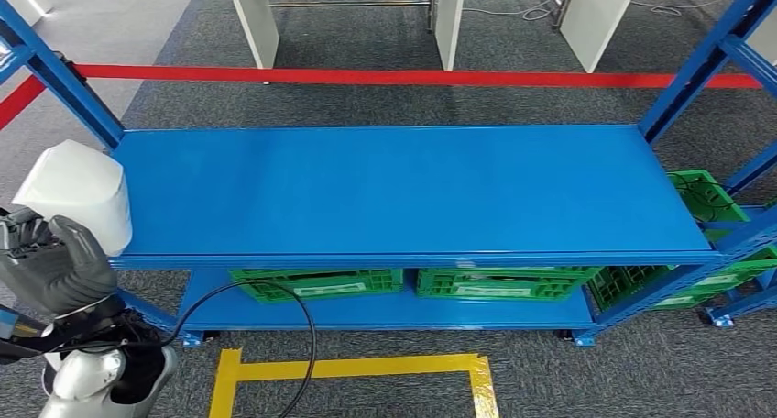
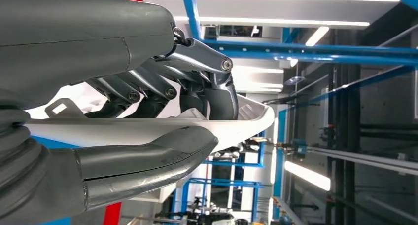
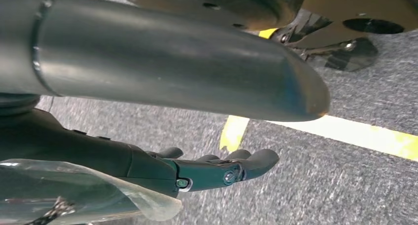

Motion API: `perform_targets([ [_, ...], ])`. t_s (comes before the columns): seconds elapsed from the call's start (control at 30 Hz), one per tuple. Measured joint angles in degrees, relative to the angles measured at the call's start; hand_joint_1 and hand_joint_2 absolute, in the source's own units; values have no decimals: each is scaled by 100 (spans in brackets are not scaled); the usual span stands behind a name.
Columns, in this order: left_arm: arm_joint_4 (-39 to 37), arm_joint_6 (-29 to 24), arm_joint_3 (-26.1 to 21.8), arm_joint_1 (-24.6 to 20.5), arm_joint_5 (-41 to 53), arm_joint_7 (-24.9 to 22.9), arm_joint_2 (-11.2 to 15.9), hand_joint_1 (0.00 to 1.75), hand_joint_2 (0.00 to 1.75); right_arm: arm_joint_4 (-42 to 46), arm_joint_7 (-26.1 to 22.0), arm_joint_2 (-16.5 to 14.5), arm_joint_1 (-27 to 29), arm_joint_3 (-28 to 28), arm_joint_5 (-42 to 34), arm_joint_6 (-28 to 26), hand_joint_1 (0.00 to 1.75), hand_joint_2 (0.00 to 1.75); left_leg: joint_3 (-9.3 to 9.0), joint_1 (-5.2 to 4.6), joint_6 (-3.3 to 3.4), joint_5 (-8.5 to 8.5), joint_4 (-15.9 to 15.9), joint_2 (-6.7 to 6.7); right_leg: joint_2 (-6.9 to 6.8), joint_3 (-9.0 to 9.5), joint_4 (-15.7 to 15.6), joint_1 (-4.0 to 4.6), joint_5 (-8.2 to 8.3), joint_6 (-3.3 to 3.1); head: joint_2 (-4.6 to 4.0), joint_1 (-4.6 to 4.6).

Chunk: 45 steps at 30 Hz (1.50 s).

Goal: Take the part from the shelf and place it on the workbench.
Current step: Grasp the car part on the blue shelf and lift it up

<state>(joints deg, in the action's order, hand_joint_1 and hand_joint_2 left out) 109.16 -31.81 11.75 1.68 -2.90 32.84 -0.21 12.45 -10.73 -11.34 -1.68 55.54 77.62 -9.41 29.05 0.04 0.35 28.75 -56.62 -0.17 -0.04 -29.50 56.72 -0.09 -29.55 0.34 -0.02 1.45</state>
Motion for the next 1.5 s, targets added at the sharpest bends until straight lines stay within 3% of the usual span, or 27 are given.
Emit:
perform_targets([
  [0.2, 296, 164, -1, 377, 63, 82, -3, 175, 175, 12, -186, -1, 13, 153, -121, 66, 0, 0, 1, -8, 3, 2, -8, 0, -1, 0, -3, -8, 2, 3, 0, 2],
  [0.43, 513, 487, 86, 585, 87, -55, 1, 175, 175, 54, 18, -36, 13, 179, -1, -293, 0, 0, 29, -17, 23, 13, -50, -1, -2, -10, -4, -19, 18, 34, 0, 2],
  [0.53, 556, 544, 155, 625, 98, -74, 2, 175, 175, 54, 90, -58, 13, 189, 20, -293, 0, 0, 53, -24, 61, 18, -78, -1, -2, -16, -10, -26, 33, 64, 0, 2],
  [0.63, 602, 575, 197, 648, 102, -81, -1, 175, 175, 55, 163, -80, 13, 194, 54, -290, 0, 0, 41, 0, 144, -46, 14, 11, -1, -65, 20, -31, -1, 122, 0, -2],
  [0.7, 619, 590, 234, 657, 115, -88, -3, 175, 175, 57, 239, -83, 15, 194, 80, -295, 0, 0, 29, 31, 195, -96, 92, 27, 1, -279, 409, -37, -236, 158, 0, -15],
  [0.77, 620, 604, 283, 680, 133, -102, -4, 175, 175, 58, 316, -83, 26, 194, 108, -301, 0, 0, 41, 31, 204, -102, 95, 35, 2, -670, 1195, -52, -575, 194, 0, -22],
  [0.8, 619, 613, 306, 691, 139, -110, -5, 175, 175, 58, 352, -83, 35, 194, 123, -303, 0, 0, 42, 33, 201, -99, 91, 36, 1, -845, 1518, -63, -656, 212, 0, -22],
  [0.83, 619, 621, 325, 699, 144, -115, -6, 175, 175, 58, 386, -83, 45, 194, 136, -307, 0, 0, 38, 38, 192, -93, 88, 37, 0, -932, 1650, -74, -622, 229, 0, -22],
  [0.87, 619, 628, 336, 701, 150, -118, -7, 175, 175, 59, 417, -83, 53, 194, 144, -311, 0, 0, 28, 46, 175, -81, 80, 34, -2, -902, 1533, -88, -467, 242, 0, -22],
  [0.93, 620, 631, 351, 702, 169, -119, -15, 175, 175, 60, 464, -84, 58, 194, 156, -316, 0, 0, 10, 66, 115, -32, 38, 27, -4, -586, 804, -122, -42, 272, 0, -23],
  [0.97, 621, 623, 355, 700, 182, -117, -23, 175, 175, 61, 476, -88, 55, 194, 163, -317, 0, 0, 20, 62, 76, -2, -7, 22, 2, -416, 455, -128, 76, 267, 0, -31],
  [1.03, 626, 599, 374, 698, 205, -110, -43, 175, 175, 64, 486, -97, 51, 193, 177, -324, 0, 0, 62, 46, 9, 28, -72, 18, 19, -274, 168, -116, 91, 211, 0, -28],
  [1.1, 633, 574, 403, 697, 217, -104, -54, 175, 175, 67, 491, -103, 64, 193, 183, -331, 0, 0, 85, 51, -38, 24, -86, 17, 27, -285, 172, -95, 83, 123, 0, -10],
  [1.17, 636, 555, 426, 694, 222, -101, -56, 175, 175, 68, 493, -108, 77, 195, 185, -331, 0, 0, 134, 68, -84, 129, -211, 17, 22, -283, 167, -98, 89, 53, 0, 4],
  [1.2, 637, 540, 433, 690, 223, -100, -60, 175, 175, 68, 493, -111, 75, 196, 186, -332, 0, 0, 227, 70, -105, 268, -432, 17, 17, -278, 163, -105, 96, 19, 0, 9],
  [1.27, 638, 477, 440, 682, 224, -98, -79, 175, 175, 69, 491, -113, 67, 196, 188, -333, 0, 0, 562, 71, -125, 640, -1178, 17, 7, -277, 165, -96, 105, -21, 0, 20],
  [1.33, 637, 380, 446, 678, 232, -98, -107, 175, 175, 69, 484, -114, 67, 196, 191, -338, 0, 0, 813, 70, -113, 803, -1719, 17, 4, -278, 168, -74, 109, -34, 0, 19],
  [1.37, 636, 333, 448, 675, 242, -98, -120, 175, 175, 69, 479, -116, 68, 197, 193, -340, 0, 0, 803, 67, -93, 713, -1690, 17, 7, -276, 169, -62, 111, -35, 0, 19],
  [1.4, 636, 291, 449, 667, 255, -97, -133, 175, 175, 69, 476, -121, 68, 197, 198, -342, 0, 0, 686, 59, -60, 519, -1430, 16, 12, -271, 169, -51, 111, -36, 0, 18],
  [1.47, 636, 215, 450, 636, 286, -98, -156, 175, 175, 69, 473, -142, 63, 198, 211, -342, 0, 0, 338, 26, 23, 121, -663, 11, 20, -269, 173, -30, 116, -30, 0, 16],
  [1.5, 637, 179, 452, 618, 303, -97, -166, 175, 175, 70, 472, -152, 55, 198, 218, -342, 0, 0, 214, 6, 51, 9, -374, 7, 20, -281, 178, -23, 126, -17, 0, 17],
])
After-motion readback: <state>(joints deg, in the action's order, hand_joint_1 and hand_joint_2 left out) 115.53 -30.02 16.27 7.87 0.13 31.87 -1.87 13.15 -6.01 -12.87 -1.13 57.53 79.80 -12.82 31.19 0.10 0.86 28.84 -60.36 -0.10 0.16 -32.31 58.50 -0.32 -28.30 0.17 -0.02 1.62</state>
